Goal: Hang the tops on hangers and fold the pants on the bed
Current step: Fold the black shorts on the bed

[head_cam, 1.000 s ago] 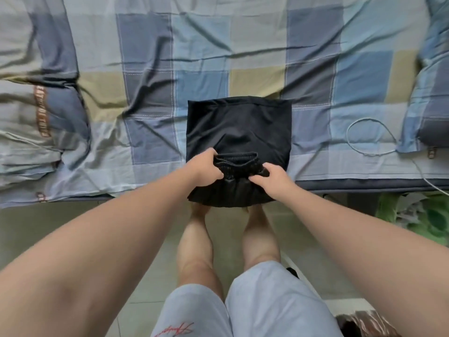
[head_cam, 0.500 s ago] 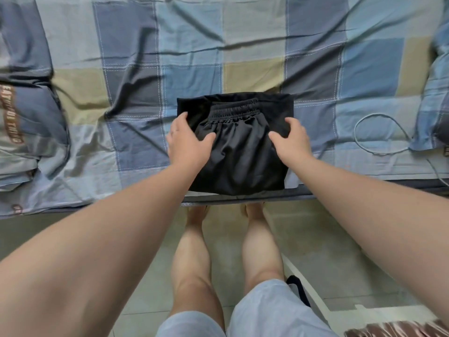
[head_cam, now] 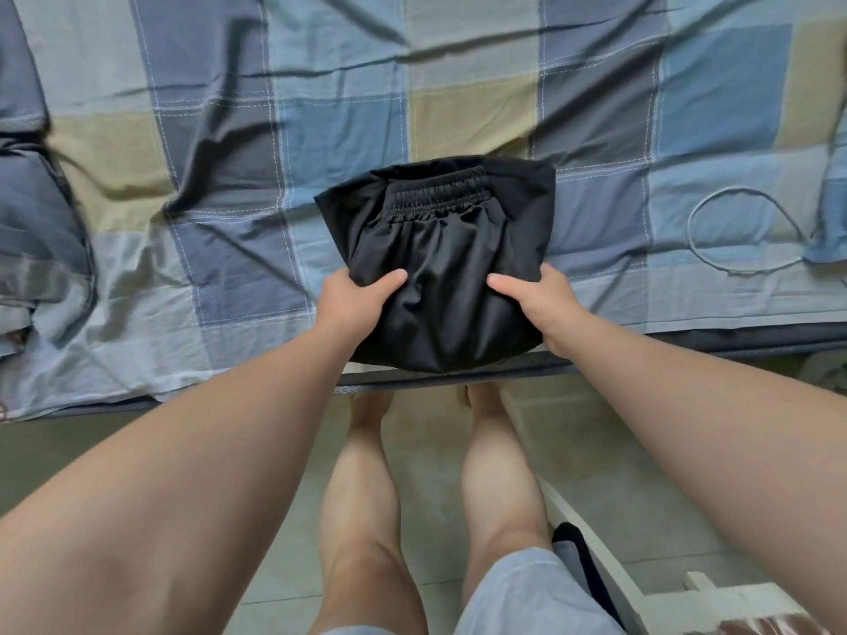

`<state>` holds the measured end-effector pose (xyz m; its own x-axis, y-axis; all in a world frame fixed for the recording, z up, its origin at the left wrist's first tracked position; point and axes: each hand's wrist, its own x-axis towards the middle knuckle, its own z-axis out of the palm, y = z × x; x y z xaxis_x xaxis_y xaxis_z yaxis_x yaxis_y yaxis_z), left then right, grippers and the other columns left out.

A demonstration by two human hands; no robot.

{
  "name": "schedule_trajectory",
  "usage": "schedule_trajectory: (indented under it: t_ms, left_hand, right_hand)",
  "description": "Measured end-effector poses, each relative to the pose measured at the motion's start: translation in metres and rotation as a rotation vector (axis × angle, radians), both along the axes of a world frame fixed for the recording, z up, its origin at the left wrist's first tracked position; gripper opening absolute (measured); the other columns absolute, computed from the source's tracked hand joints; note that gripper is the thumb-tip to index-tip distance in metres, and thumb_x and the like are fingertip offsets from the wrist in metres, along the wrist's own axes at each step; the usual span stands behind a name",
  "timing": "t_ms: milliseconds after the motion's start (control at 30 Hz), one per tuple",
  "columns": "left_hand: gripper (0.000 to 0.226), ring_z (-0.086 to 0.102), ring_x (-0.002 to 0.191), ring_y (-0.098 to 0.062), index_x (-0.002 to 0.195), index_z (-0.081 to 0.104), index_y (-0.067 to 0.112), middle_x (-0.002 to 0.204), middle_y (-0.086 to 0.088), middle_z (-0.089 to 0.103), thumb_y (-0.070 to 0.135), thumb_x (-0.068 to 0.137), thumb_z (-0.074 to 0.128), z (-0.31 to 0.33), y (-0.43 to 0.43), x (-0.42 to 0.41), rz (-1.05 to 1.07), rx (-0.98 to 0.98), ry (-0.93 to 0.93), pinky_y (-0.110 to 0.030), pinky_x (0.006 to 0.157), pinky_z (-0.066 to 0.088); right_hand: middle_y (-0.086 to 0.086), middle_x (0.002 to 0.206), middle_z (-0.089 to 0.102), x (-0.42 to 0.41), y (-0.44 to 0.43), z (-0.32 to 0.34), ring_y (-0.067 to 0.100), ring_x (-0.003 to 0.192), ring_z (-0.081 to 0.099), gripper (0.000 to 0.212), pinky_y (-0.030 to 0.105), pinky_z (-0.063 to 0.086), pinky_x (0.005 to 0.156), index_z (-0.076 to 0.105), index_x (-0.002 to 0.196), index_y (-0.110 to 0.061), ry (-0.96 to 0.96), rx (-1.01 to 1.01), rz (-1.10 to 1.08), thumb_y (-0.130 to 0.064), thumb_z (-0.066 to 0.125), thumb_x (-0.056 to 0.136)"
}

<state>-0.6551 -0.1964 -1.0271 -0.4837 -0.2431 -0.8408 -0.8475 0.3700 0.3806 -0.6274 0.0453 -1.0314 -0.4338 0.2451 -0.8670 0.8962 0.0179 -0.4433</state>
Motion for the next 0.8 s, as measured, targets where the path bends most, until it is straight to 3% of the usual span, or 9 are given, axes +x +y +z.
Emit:
schedule_trajectory:
  t_ms: [133,200,333,400,533,633,800]
  left_hand:
    - [0.046,0.066,0.103,-0.019,0.116,0.067,0.019,0.108,0.006,0.071,0.043,0.079,0.082,0.036,-0.011,0.014,-0.028,0.088,-0.08,-0.035,0.095,0.051]
    - [0.042,0.069,0.096,-0.018,0.114,0.068,0.018,0.11,0.002,0.073,0.037,0.079,0.083,0.064,-0.019,0.022,-0.01,0.126,-0.152,-0.033,0.089,0.054]
    - [0.04,0.071,0.07,-0.011,0.11,0.066,0.014,0.089,0.004,0.072,0.032,0.079,0.084,0.14,-0.038,0.038,-0.08,0.163,-0.26,-0.021,0.056,0.052]
    - [0.039,0.069,0.071,-0.014,0.105,0.065,0.014,0.085,0.003,0.07,0.034,0.078,0.085,0.182,-0.047,0.042,-0.134,0.153,-0.286,-0.023,0.057,0.051]
    - [0.038,0.068,0.072,-0.012,0.107,0.065,0.018,0.088,0.005,0.07,0.037,0.079,0.083,0.257,-0.055,0.036,-0.234,0.173,-0.246,-0.019,0.052,0.047]
    - [0.041,0.072,0.076,-0.014,0.112,0.068,0.017,0.091,0.004,0.074,0.036,0.079,0.084,0.3,-0.051,0.023,-0.291,0.228,-0.133,-0.022,0.058,0.053]
    - [0.039,0.075,0.087,-0.017,0.111,0.071,0.019,0.094,0.005,0.078,0.036,0.079,0.083,0.356,-0.032,0.008,-0.441,0.36,0.047,-0.039,0.085,0.059]
  right_hand:
    - [0.003,0.111,0.072,0.01,-0.009,0.039,0.021,0.096,0.069,0.036,0.032,0.054,0.077,0.066,0.115,-0.018,-0.073,-0.099,-0.057,-0.018,0.08,0.081]
    - [0.004,0.107,0.073,0.018,-0.011,0.069,0.022,0.093,0.07,0.027,0.032,0.054,0.074,0.068,0.105,-0.022,-0.113,-0.121,-0.057,-0.016,0.079,0.082]
    - [0.004,0.102,0.076,0.039,-0.016,0.148,0.024,0.088,0.073,0.032,0.03,0.056,0.068,0.069,0.111,-0.019,-0.176,-0.149,-0.071,-0.013,0.078,0.081]
    - [0.004,0.099,0.076,0.052,-0.021,0.192,0.023,0.084,0.073,0.033,0.029,0.056,0.064,0.069,0.111,-0.019,-0.18,-0.142,-0.119,-0.012,0.079,0.08]
    - [0.007,0.101,0.076,0.078,-0.031,0.267,0.028,0.089,0.072,0.036,0.033,0.056,0.071,0.071,0.113,-0.014,-0.137,-0.129,-0.257,-0.013,0.08,0.079]
    - [0.007,0.1,0.076,0.091,-0.035,0.314,0.028,0.087,0.073,0.03,0.034,0.057,0.071,0.071,0.107,-0.016,-0.044,-0.105,-0.405,-0.014,0.081,0.078]
    - [-0.001,0.095,0.078,0.114,-0.029,0.387,0.017,0.078,0.075,0.023,0.028,0.056,0.062,0.072,0.101,-0.024,0.17,-0.053,-0.576,-0.015,0.079,0.081]
